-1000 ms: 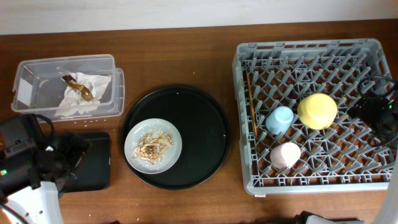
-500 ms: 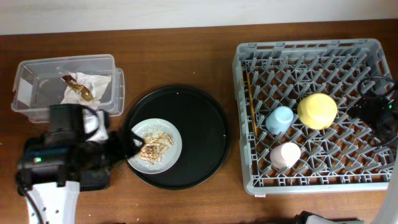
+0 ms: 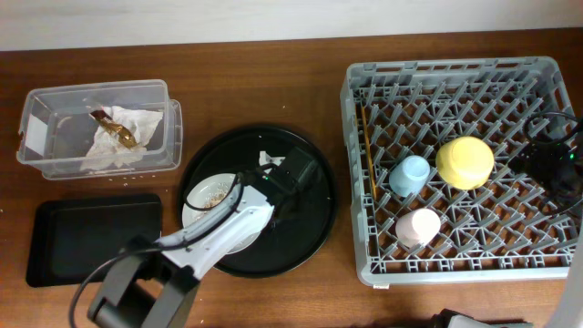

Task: Sort waste into correct bins and load items into the dishwasher rack
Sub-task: 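Reach the left gripper to the white plate and grasp its rim, then carry the plate over the small black tray and tip scraps out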

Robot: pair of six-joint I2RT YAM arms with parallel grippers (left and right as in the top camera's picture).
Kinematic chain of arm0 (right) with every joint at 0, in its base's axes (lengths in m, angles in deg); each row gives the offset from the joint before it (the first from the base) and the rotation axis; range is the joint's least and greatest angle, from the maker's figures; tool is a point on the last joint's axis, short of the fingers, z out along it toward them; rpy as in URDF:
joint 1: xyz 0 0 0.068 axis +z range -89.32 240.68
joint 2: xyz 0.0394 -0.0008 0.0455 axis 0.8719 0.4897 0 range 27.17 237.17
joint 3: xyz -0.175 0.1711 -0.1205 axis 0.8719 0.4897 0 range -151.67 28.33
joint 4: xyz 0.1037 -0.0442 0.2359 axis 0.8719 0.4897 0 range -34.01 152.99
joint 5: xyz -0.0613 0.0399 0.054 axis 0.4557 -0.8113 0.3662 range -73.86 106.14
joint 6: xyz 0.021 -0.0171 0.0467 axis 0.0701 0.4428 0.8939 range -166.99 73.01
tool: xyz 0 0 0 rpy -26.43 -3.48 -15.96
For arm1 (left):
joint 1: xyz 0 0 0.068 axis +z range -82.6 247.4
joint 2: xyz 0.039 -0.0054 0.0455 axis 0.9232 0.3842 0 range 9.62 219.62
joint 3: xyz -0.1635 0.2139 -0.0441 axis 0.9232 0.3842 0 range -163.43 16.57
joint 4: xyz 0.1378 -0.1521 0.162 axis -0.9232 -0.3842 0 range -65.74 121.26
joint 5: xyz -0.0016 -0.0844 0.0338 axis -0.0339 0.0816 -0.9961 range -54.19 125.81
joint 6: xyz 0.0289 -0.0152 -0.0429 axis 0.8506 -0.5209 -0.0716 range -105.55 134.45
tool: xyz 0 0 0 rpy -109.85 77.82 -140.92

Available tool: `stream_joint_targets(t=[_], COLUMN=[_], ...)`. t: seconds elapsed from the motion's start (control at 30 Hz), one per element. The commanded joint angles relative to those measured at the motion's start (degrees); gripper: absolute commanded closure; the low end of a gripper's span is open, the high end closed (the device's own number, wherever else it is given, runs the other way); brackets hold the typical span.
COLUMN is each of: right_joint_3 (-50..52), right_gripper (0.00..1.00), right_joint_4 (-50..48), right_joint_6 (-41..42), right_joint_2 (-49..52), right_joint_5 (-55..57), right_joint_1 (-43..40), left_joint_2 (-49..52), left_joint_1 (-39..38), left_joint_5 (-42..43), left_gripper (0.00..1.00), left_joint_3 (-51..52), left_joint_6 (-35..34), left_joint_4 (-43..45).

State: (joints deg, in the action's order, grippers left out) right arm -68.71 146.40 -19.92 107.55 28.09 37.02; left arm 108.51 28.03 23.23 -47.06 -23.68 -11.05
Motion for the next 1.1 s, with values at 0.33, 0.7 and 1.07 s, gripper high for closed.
stream_joint_targets(t=[0.33,0.7,1.07], right_joint_3=[-0.02,-0.02,-0.02], right_gripper=[0.01,0.01,0.01], right_joint_4=[0.02,0.02,0.02], right_joint_6=[0.68,0.68,0.68], right_joint_2=[0.04,0.04,0.04], right_joint_5=[0.11,0.11,0.11], right_joint_1=[-0.46,-0.46,-0.46], left_joint_2=[7.3,8.24,-2.19], left_joint_1=[-0.11,-0.11,-4.13], left_joint_5=[-6.71,-6.73,-12.11], left_gripper=[0.84,0.99,0.99], left_joint_3=[0.7,0.76,-0.07], left_joint_6=[-4.74,-4.72,-8.79], left_joint_4=[2.54,2.78,-6.05])
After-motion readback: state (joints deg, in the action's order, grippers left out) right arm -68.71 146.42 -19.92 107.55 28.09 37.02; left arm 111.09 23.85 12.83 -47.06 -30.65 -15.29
